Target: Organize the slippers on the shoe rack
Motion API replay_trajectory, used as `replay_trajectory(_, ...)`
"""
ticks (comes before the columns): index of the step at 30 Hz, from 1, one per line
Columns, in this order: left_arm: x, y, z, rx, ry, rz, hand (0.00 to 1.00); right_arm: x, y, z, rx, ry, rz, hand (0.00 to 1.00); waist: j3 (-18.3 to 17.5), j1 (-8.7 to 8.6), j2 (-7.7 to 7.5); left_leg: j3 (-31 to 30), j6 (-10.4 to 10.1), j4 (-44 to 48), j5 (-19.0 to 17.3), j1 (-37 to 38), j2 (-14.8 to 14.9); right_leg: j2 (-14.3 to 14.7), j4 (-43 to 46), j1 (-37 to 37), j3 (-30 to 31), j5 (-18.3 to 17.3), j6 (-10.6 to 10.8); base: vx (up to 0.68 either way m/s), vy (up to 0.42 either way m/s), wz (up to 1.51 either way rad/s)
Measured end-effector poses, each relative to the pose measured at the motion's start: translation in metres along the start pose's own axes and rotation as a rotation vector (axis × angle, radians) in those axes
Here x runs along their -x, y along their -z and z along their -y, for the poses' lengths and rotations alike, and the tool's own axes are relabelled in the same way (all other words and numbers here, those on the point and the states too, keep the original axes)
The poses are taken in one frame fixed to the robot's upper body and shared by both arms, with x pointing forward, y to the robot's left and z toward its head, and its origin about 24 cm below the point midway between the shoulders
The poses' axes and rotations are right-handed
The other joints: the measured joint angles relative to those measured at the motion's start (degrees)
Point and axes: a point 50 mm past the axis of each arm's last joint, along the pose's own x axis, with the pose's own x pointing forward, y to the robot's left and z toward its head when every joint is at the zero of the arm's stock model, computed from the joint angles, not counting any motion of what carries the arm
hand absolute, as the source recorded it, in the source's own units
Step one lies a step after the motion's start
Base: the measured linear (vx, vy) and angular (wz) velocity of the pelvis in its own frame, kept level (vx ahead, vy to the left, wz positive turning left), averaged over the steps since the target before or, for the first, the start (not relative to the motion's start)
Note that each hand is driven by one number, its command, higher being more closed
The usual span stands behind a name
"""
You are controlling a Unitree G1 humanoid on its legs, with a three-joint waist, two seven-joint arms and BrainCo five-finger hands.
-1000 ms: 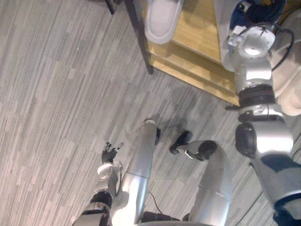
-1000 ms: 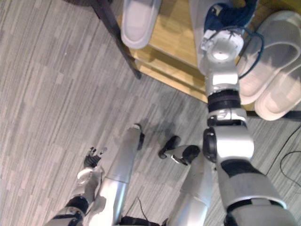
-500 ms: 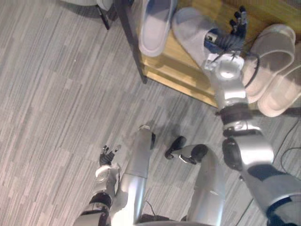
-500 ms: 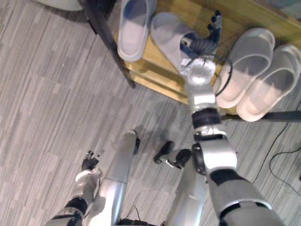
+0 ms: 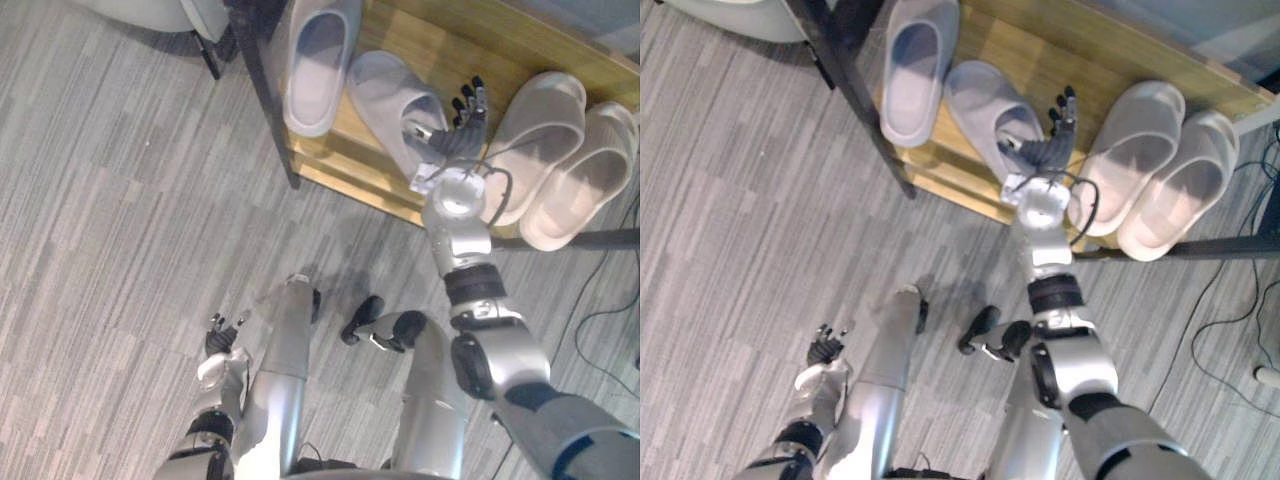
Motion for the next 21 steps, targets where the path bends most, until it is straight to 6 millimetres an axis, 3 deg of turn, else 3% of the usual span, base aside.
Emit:
replay_trajectory(7,0.0,0.0,-0.003,0.023,-0.017,-0.002,0.0,0.005,0.013,0.01,-0.06,0.072,-0.054,0.0,0.03,-0.2,-0.06,0.09,-0.01,-0.7,0.0,0.99,0.63,0.69,-0.96,0.85,0.0,0.21,0.3,-0.01,0.001,-0.03)
replay_trajectory(14,0.0,0.0,-0.004,0.029,-0.022,-0.003,0.0,0.007,0.011,0.018,-0.097,0.102,-0.041,0.0,0.04,-0.46,-0.07,0.09,-0.01,-0.98,0.0,1.02,0.62,0.71,-1.24,0.88,-0.02,0.47,0.34,0.0,0.0,0.0)
replay_trajectory(21,0.0,-0.001,-0.003,0.031,-0.02,-0.001,0.0,0.028,0.022,0.015,-0.185,0.044,-0.057,0.0,0.15,-0.92,-0.3,0.07,0.0,-2.03,0.0,2.52,0.69,0.98,-2.26,2.33,-0.02,0.65,0.37,0.0,0.0,0.0)
